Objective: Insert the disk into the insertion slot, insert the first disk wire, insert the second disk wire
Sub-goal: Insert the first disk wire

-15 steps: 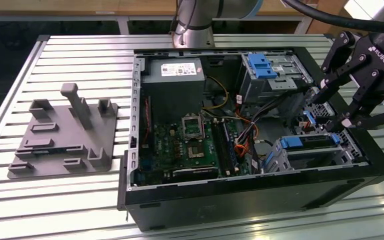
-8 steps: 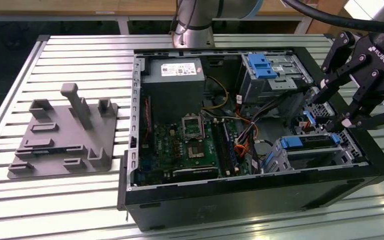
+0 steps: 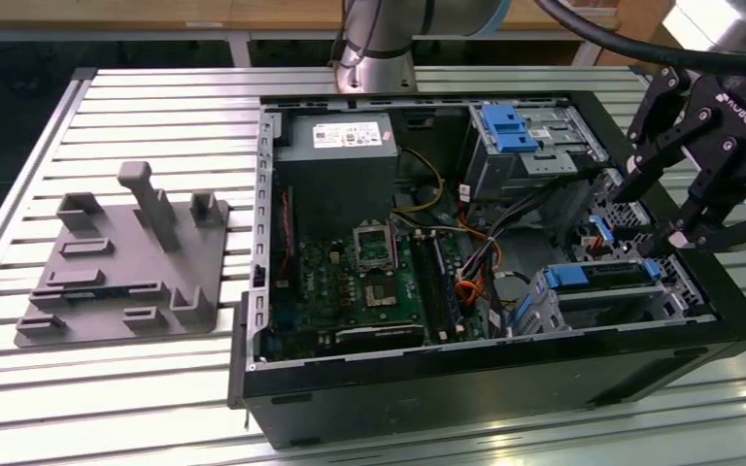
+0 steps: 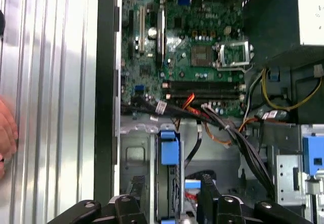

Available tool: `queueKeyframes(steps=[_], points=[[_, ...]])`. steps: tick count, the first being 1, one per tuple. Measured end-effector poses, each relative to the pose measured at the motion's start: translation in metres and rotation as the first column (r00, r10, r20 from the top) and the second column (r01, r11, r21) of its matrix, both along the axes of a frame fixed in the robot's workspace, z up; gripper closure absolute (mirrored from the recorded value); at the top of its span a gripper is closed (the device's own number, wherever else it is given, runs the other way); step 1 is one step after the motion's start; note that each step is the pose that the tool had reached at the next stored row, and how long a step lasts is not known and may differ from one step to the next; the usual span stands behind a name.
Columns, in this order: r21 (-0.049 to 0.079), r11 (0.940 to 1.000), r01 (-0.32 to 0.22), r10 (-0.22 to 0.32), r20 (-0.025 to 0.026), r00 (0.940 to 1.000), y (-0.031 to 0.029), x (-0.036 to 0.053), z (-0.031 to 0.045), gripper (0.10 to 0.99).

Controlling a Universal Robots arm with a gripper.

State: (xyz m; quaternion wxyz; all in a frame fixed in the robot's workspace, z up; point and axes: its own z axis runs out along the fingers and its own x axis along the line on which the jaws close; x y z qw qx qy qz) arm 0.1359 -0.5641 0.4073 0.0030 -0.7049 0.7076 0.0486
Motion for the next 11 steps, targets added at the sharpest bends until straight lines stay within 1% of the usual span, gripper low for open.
queueKeyframes(steps=[1,2,3,4,5,6,7,8,11], points=[[-0.003,1.0,0.0,0.0,0.0179,0.9998,0.0,0.0,0.0,0.529],[-0.01,1.0,0.0,0.0,0.0363,0.9993,0.0004,0.0,-0.0001,0.529],[-0.021,0.9998,0.0,0.001,0.0469,0.9989,0.0016,0.0,-0.0001,0.529],[-0.039,0.9992,0.0,0.002,0.0509,0.9987,0.003,0.0,-0.0002,0.529],[-0.056,0.9984,0.0,0.003,0.0535,0.9986,0.0046,0.0001,-0.0003,0.529],[-0.072,0.9974,0.001,0.003,0.0549,0.9985,0.0076,0.0,-0.0007,0.529],[-0.08,0.9968,0.001,0.004,0.0553,0.9985,0.012,0.0,-0.0012,0.529],[-0.083,0.9965,0.001,0.004,0.0563,0.9984,0.0165,0.0,-0.0014,0.529],[-0.083,0.9966,0.001,0.004,0.0594,0.9982,0.0303,0.0004,-0.0021,0.529]])
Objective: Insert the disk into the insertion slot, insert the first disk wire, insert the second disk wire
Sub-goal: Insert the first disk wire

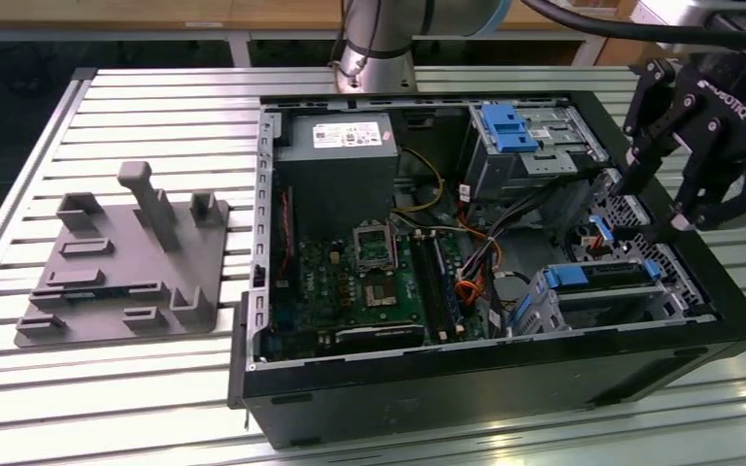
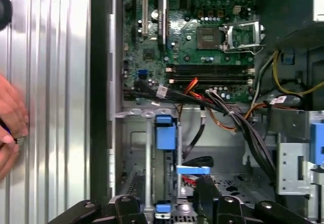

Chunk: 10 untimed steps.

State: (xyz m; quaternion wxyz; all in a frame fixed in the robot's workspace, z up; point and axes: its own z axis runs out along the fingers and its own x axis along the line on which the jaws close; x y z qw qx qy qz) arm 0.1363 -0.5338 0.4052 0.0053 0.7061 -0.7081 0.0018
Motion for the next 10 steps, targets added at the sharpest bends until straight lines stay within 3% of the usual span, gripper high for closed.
queueKeyframes(steps=[5,7,10], points=[[0.0,1.0,0.0,0.0,0.0019,1.0,0.0225,0.0017,-0.0026,0.529],[-0.009,1.0,0.0,0.0,0.002,1.0,0.0307,0.0036,-0.0045,0.529],[-0.019,0.9998,0.0,0.0,0.002,1.0,0.0339,0.0128,-0.0074,0.529]])
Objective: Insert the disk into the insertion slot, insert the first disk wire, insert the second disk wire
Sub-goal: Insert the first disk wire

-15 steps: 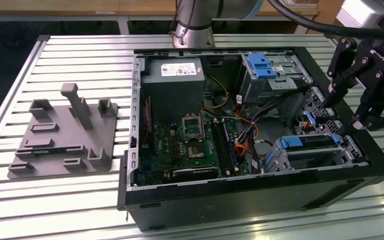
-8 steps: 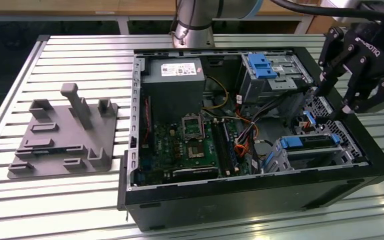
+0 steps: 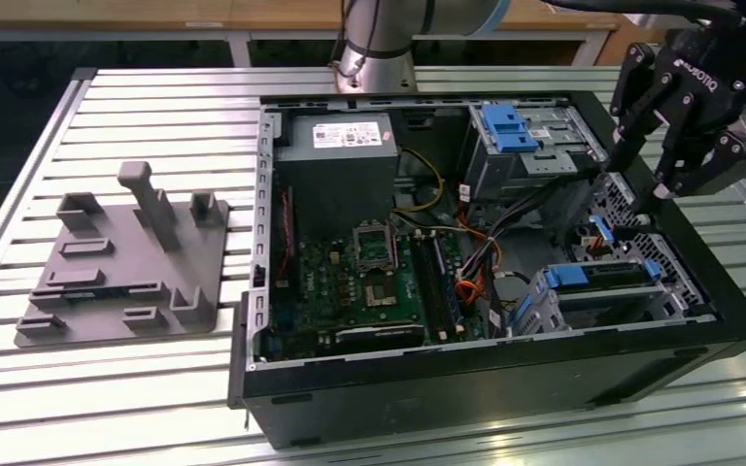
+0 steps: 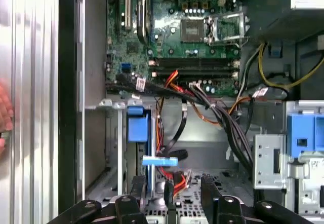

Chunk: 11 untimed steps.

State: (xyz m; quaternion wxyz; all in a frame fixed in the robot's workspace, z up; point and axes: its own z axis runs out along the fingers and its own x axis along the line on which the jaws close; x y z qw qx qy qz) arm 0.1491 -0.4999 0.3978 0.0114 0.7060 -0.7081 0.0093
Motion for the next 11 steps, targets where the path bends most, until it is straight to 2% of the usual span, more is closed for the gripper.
queueKeyframes(steps=[3,5,6,9,10,11], points=[[0.0,1.0,0.0,0.0,-0.0014,1.0,0.0001,0.0135,-0.0037,0.529],[-0.008,1.0,0.0,0.0,-0.0024,1.0,0.0002,0.0211,-0.0048,0.529],[-0.022,0.9998,0.0,0.0,-0.0024,1.0,0.0002,0.0226,-0.0047,0.529],[-0.076,0.9971,0.007,-0.008,-0.0023,1.0,0.0001,0.0233,-0.0047,0.529],[-0.089,0.9959,0.014,-0.014,-0.0021,0.9999,0.0001,0.0233,-0.0048,0.529],[-0.091,0.9955,0.026,-0.026,-0.0021,0.9996,0.0001,0.0234,-0.0052,0.529]])
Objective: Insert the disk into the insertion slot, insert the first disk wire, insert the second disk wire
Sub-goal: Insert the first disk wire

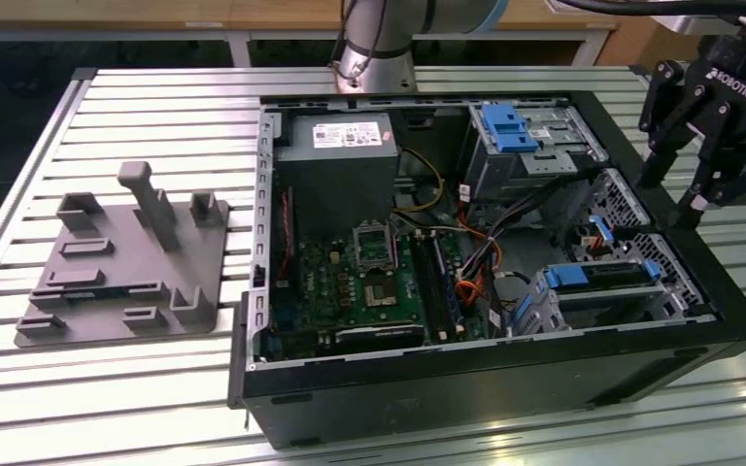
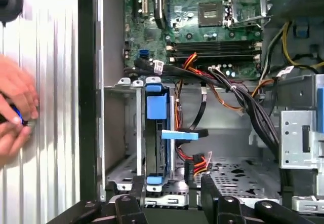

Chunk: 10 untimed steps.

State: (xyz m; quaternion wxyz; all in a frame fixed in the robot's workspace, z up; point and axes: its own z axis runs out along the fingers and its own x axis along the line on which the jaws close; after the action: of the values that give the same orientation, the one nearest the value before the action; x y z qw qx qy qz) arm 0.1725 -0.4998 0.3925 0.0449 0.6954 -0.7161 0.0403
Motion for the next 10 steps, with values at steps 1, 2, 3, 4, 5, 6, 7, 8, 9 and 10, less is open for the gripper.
queueKeyframes(steps=[1,2,3,4,5,6,7,8,9,10], points=[[0.0,0.9999,0.015,-0.015,0.0,0.9999,0.0,0.0,-0.0007,0.529],[-0.001,0.9995,0.03,-0.03,0.0,0.9995,0.0,0.0,-0.0015,0.529],[-0.003,0.9991,0.042,-0.042,0.0001,0.9991,0.0,0.0,-0.0024,0.529],[-0.004,0.9987,0.05,-0.05,0.0001,0.9988,0.0002,0.0001,-0.0034,0.529],[-0.007,0.9986,0.053,-0.053,0.0001,0.9986,0.0009,0.0003,-0.0043,0.529],[-0.012,0.9985,0.053,-0.053,-0.001,0.9986,0.0023,0.0007,-0.0054,0.529],[-0.017,0.9984,0.053,-0.053,-0.0034,0.9986,0.0042,0.0014,-0.0062,0.529],[-0.023,0.9983,0.053,-0.054,-0.0061,0.9985,0.0066,0.0019,-0.0069,0.529],[-0.029,0.9982,0.053,-0.054,-0.0095,0.9985,0.009,0.0024,-0.0073,0.529],[-0.036,0.998,0.053,-0.054,-0.0132,0.9985,0.0114,0.0027,-0.0079,0.529]])
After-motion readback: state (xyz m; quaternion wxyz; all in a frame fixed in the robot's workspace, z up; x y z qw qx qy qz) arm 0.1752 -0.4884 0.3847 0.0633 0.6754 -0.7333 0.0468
